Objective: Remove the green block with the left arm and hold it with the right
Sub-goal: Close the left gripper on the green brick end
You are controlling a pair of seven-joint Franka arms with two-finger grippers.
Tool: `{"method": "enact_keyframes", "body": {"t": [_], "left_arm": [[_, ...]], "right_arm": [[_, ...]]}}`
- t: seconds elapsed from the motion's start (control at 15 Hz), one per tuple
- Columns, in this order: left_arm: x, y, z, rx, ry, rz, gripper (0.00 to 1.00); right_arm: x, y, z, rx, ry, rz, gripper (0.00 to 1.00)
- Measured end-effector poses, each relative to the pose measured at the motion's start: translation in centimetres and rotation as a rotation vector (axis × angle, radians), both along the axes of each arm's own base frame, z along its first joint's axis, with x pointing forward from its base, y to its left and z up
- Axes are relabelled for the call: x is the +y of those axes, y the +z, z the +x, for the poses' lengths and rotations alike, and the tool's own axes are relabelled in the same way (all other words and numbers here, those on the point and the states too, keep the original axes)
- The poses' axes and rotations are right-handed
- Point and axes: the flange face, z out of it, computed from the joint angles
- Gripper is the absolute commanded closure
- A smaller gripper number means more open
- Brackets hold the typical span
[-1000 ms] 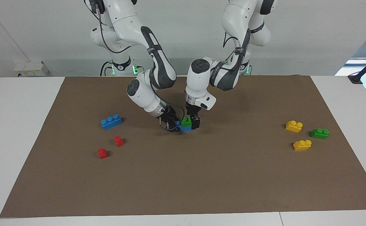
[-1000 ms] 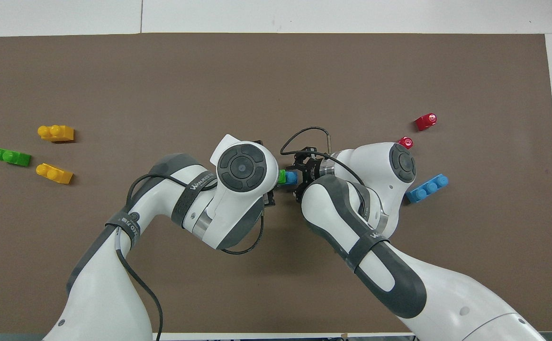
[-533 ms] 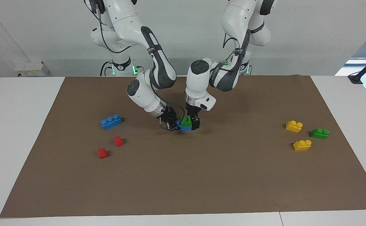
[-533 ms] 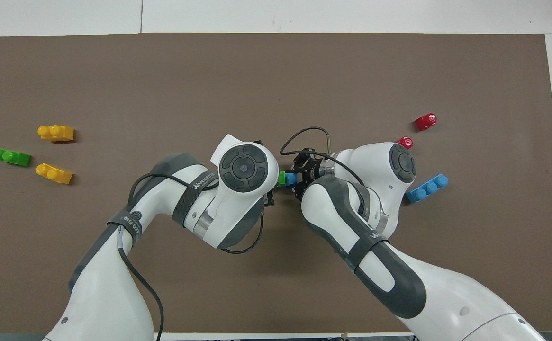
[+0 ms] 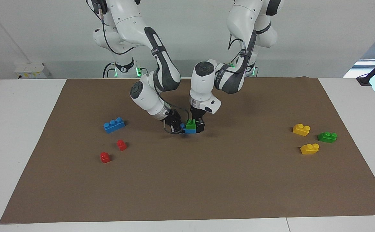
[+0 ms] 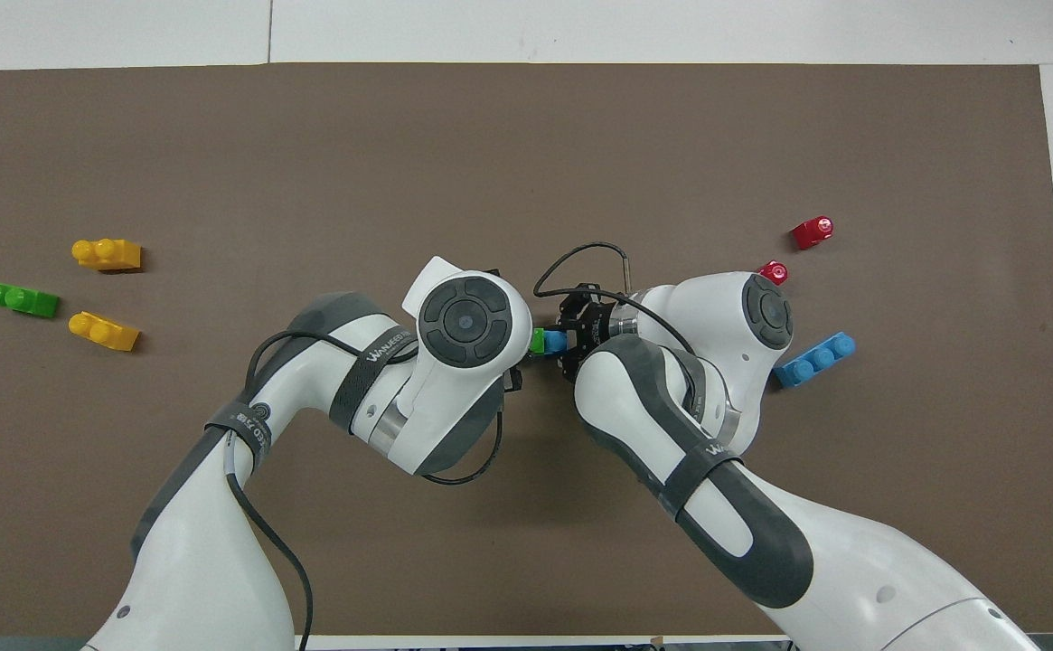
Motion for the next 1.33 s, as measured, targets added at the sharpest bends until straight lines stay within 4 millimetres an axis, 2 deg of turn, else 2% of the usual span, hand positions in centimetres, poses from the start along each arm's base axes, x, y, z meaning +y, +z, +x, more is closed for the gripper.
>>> {"method": "enact_keyframes", "body": {"t": [0.07, 0.13, 1.0, 1.2, 1.33], "left_arm": [[-0.2, 0.0, -0.1, 0.001, -0.003, 0.000, 0.97], [-0.4, 0.0, -0.3, 0.002, -0.009, 0.000, 1.00], [-0.3, 0.7, 0.0, 0.000, -0.013, 0.006, 1.00], [-0.4, 1.9, 0.0, 0.005, -0.014, 0.012, 1.00], [-0.4, 3.9, 0.2, -0.010, -0.012, 0.001, 1.00]], "right_arm": [[-0.1, 0.0, 0.1, -0.012, -0.009, 0.007, 0.84], [-0.3, -0.1, 0.3, -0.025, -0.009, 0.009, 0.84], [-0.1, 0.3, 0.5, -0.045, 0.006, 0.014, 0.84], [-0.1, 0.4, 0.5, -0.045, 0.004, 0.017, 0.84], [0.1, 0.0, 0.1, -0.034, 0.010, 0.015, 0.84]]}}
